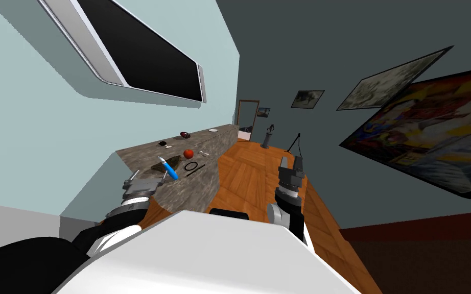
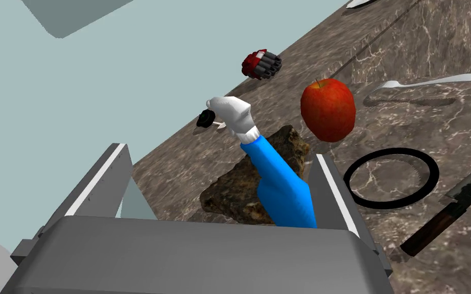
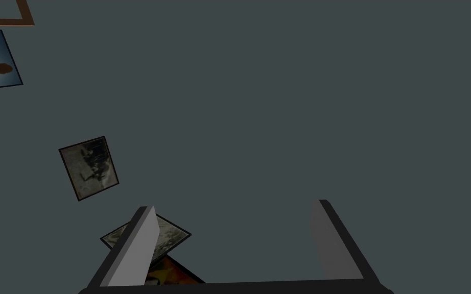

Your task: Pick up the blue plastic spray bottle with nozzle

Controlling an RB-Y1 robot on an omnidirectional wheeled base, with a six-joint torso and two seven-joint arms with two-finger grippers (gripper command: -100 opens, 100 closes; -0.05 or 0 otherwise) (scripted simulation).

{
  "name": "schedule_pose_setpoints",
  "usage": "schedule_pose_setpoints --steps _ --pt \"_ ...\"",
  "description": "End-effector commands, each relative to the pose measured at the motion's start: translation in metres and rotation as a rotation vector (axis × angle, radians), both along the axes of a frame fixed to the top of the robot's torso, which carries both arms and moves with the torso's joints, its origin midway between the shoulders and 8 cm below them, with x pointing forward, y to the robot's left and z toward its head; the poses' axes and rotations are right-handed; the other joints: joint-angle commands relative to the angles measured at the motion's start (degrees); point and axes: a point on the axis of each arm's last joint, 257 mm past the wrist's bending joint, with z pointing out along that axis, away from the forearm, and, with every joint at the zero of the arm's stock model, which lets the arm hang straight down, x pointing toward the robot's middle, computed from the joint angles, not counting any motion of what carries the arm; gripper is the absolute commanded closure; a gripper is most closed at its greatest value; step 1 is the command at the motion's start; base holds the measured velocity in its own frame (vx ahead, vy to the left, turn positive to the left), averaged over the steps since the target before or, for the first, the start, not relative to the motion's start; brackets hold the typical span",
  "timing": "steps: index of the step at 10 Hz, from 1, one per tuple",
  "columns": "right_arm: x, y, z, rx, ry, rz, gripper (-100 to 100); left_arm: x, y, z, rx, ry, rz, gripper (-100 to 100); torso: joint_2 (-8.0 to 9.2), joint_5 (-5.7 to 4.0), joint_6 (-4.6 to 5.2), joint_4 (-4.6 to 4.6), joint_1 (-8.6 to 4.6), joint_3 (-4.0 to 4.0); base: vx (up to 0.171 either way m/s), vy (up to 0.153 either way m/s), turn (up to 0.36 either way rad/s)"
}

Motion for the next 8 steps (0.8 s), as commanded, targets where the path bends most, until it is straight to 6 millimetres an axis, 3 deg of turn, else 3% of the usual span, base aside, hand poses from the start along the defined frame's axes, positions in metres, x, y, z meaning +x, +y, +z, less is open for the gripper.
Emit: schedule_pose_setpoints --steps 1,2,3,5,8 --pt "0.000 0.000 0.000 0.000 0.000 0.000 0 -0.008 0.007 -0.008 -0.044 0.000 0.012 -100 0.00 0.00 0.00 0.00 0.00 0.00 0.161 -0.077 0.062" --pt "0.000 0.000 0.000 0.000 0.000 0.000 0 -0.020 0.019 -0.018 -0.100 0.008 0.035 -100 0.03 0.00 0.01 -0.01 0.07 0.00 0.181 -0.074 0.096" --pt "0.000 0.000 0.000 0.000 0.000 0.000 0 -0.021 0.020 -0.018 -0.109 0.004 0.036 -100 -0.03 0.01 0.00 -0.01 0.07 -0.02 0.157 -0.067 0.053" --pt "0.000 0.000 0.000 0.000 0.000 0.000 0 -0.048 0.043 -0.037 -0.208 0.016 0.088 -100 -0.05 0.02 0.00 -0.01 0.14 -0.03 0.218 -0.065 0.134" --pt "0.000 0.000 0.000 0.000 0.000 0.000 0 -0.063 0.055 -0.045 -0.289 -0.001 0.119 -100 -0.13 0.02 0.01 -0.04 0.12 -0.09 0.186 -0.067 0.059"
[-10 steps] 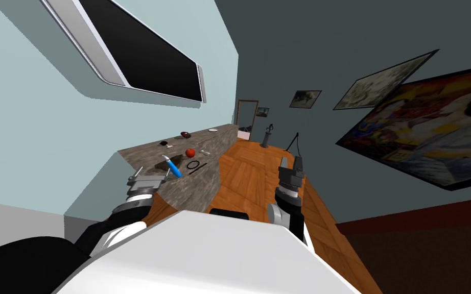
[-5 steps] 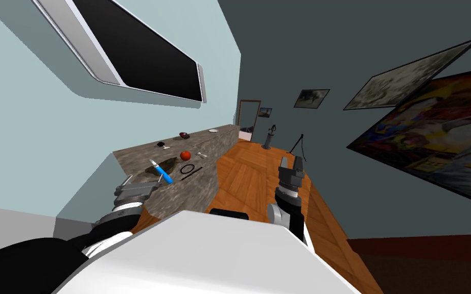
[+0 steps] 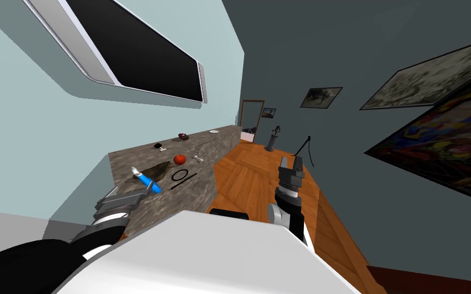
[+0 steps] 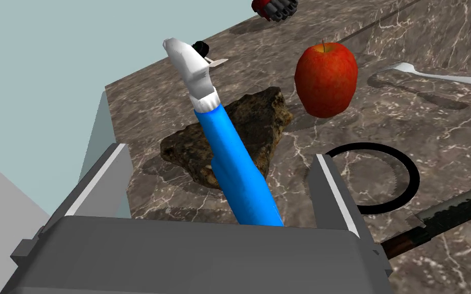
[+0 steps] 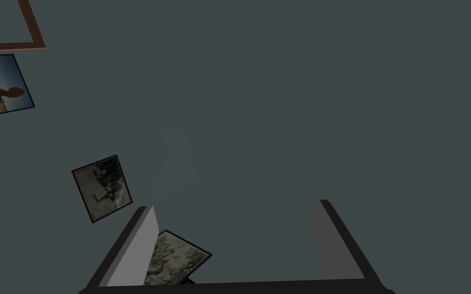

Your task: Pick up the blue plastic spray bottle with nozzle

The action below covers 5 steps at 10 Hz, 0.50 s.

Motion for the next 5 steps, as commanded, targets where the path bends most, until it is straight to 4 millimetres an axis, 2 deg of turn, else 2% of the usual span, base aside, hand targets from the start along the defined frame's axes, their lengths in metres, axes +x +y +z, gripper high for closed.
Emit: schedule_pose_setpoints --steps 1,2,4,5 --pt "0.000 0.000 0.000 0.000 0.000 0.000 0 -0.017 0.013 -0.007 -0.064 -0.007 0.035 -100 0.00 0.00 0.00 0.00 0.00 0.00 0.184 -0.037 0.097" --pt "0.000 0.000 0.000 0.000 0.000 0.000 0 -0.017 0.013 -0.007 -0.065 -0.008 0.036 -100 -0.02 0.02 -0.01 0.00 0.05 0.00 0.156 -0.034 0.056" --pt "0.000 0.000 0.000 0.000 0.000 0.000 0 -0.048 0.031 -0.019 -0.158 -0.023 0.102 -100 0.00 0.02 -0.01 0.01 0.08 0.01 0.205 -0.030 0.123" --pt "0.000 0.000 0.000 0.000 0.000 0.000 0 -0.048 0.032 -0.019 -0.161 -0.025 0.103 -100 -0.10 0.03 -0.02 -0.02 0.12 -0.05 0.196 -0.044 0.050"
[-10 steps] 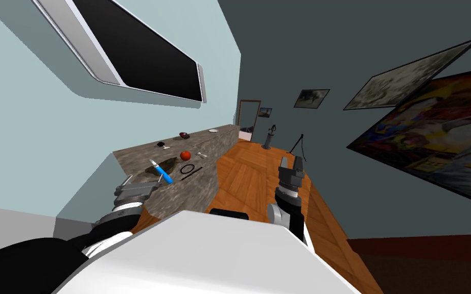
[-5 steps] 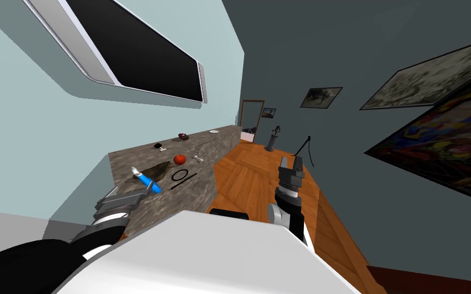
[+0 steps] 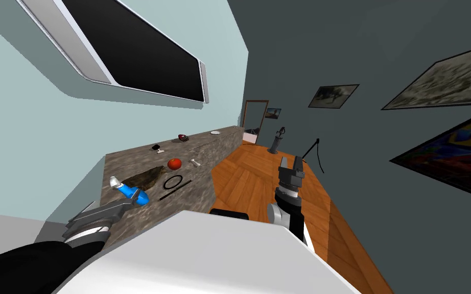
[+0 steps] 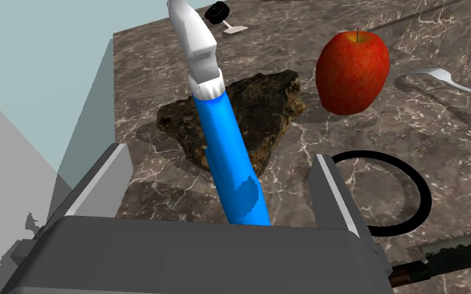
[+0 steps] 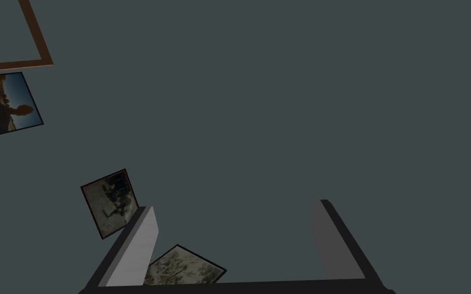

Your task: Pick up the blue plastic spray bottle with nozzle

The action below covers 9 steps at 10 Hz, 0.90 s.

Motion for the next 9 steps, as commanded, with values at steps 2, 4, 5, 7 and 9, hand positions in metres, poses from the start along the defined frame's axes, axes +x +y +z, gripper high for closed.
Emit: schedule_pose_setpoints --steps 2,4,5,7,9 --pt "0.000 0.000 0.000 0.000 0.000 0.000 0 -0.033 0.016 -0.011 -0.091 -0.022 0.076 -100 -0.03 -0.01 -0.02 0.00 -0.02 -0.01 0.230 -0.068 0.112" --pt "0.000 0.000 0.000 0.000 0.000 0.000 0 -0.033 0.016 -0.011 -0.091 -0.022 0.076 -100 0.02 -0.02 0.00 -0.01 -0.02 0.00 0.114 -0.021 0.023" --pt "0.000 0.000 0.000 0.000 0.000 0.000 0 -0.048 0.022 -0.015 -0.126 -0.035 0.112 -100 0.41 0.03 0.01 0.07 0.18 0.22 0.071 0.020 0.070" --pt "0.000 0.000 0.000 0.000 0.000 0.000 0 -0.077 0.031 -0.022 -0.186 -0.063 0.184 -100 0.28 0.04 -0.03 0.07 0.17 0.17 0.185 -0.030 0.126" --pt "0.000 0.000 0.000 0.000 0.000 0.000 0 -0.102 0.035 -0.029 -0.232 -0.091 0.251 -100 -0.03 0.00 -0.01 -0.01 0.02 -0.02 0.206 -0.039 0.075"
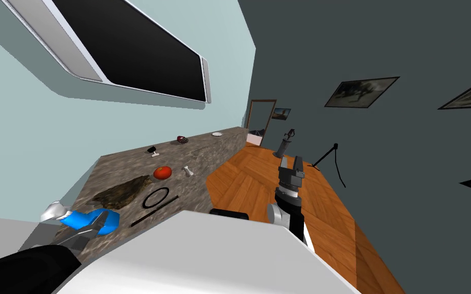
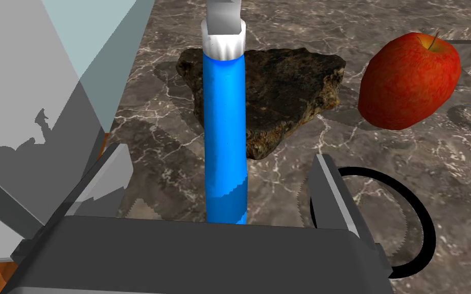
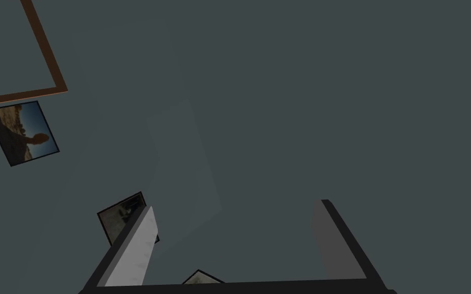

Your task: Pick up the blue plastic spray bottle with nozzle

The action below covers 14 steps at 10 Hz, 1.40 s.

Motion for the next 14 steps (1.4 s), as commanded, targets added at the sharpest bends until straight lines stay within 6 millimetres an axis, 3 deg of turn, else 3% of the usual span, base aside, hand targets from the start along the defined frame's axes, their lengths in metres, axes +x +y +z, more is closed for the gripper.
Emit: schedule_pose_setpoints --steps 1,2,4,5,6,7,11,13,14 --pt "0.000 0.000 0.000 0.000 0.000 0.000 0 -0.007 0.004 -0.001 -0.015 -0.010 0.021 -100 0.00 0.00 0.00 0.00 0.00 0.00 0.112 -0.011 0.026" --pt "0.000 0.000 0.000 0.000 0.000 0.000 0 -0.025 0.005 -0.006 -0.045 -0.030 0.073 -100 0.23 0.01 0.02 0.04 0.10 0.12 0.091 0.007 0.059" --pt "0.000 0.000 0.000 0.000 0.000 0.000 0 -0.026 0.006 -0.007 -0.043 -0.030 0.073 -100 0.55 0.02 0.00 0.12 0.08 0.31 0.022 -0.019 0.049" --pt "0.000 0.000 0.000 0.000 0.000 0.000 0 -0.026 0.006 -0.007 -0.046 -0.030 0.075 0 0.67 0.02 0.02 0.15 0.12 0.38 0.000 0.000 0.000" --pt "0.000 0.000 0.000 0.000 0.000 0.000 0 -0.026 0.006 -0.007 -0.046 -0.030 0.075 -100 0.72 0.03 0.02 0.16 0.16 0.42 0.000 0.000 0.000" --pt "0.000 0.000 0.000 0.000 0.000 0.000 0 -0.026 0.006 -0.007 -0.046 -0.030 0.075 100 0.75 0.04 0.02 0.17 0.17 0.43 0.000 0.000 0.000" --pt "0.000 0.000 0.000 0.000 0.000 0.000 0 -0.026 0.006 -0.006 -0.045 -0.031 0.075 100 0.76 0.10 0.03 0.17 0.30 0.44 0.000 0.000 0.000" --pt "0.000 0.000 0.000 0.000 0.000 0.000 0 -0.018 0.009 -0.002 -0.031 -0.018 0.045 -100 0.74 0.14 0.04 0.17 0.38 0.43 0.000 0.000 0.000" --pt "0.000 0.000 0.000 0.000 0.000 0.000 0 -0.015 0.011 0.000 -0.026 -0.013 0.033 -100 0.74 0.15 0.05 0.17 0.42 0.43 0.000 0.000 0.000"
